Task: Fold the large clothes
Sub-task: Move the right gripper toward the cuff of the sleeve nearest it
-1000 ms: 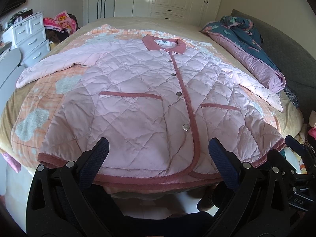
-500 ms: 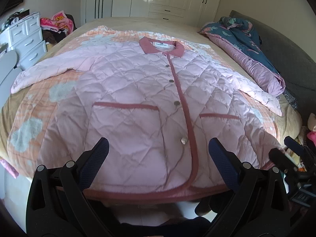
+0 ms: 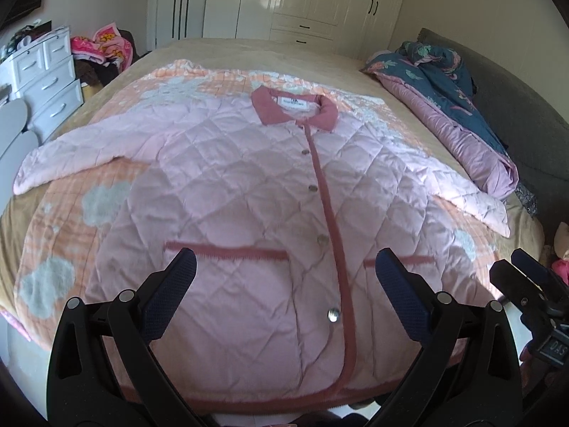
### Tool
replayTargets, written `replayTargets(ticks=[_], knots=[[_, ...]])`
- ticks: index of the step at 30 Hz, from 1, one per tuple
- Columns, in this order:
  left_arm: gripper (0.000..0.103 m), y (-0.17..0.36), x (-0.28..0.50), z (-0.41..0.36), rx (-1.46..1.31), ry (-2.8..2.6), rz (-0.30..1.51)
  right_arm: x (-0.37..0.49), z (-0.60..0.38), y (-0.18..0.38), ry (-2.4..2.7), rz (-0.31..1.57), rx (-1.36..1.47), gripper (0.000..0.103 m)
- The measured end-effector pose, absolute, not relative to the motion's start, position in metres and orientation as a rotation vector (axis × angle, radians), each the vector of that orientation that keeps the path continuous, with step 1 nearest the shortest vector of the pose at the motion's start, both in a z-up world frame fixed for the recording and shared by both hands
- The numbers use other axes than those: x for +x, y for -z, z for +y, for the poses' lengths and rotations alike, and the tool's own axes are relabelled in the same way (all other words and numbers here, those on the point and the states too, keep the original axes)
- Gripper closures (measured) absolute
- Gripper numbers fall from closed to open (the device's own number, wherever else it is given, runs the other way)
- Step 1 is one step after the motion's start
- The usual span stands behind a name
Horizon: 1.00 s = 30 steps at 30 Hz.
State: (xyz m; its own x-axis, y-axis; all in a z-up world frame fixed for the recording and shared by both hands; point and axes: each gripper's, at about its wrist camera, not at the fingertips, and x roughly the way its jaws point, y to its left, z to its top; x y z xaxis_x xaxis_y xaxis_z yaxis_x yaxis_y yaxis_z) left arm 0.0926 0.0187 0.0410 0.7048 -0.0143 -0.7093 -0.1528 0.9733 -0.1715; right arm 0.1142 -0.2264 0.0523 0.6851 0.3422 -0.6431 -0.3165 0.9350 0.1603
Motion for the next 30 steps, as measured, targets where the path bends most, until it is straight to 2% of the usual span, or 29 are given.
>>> replayTargets(ticks=[30], knots=[[0.008, -0.083, 0.215, 0.039, -0.236, -0.118, 0.777, 0.249, -0.234, -0.109, -0.259, 0.66, 0.209, 0.004]])
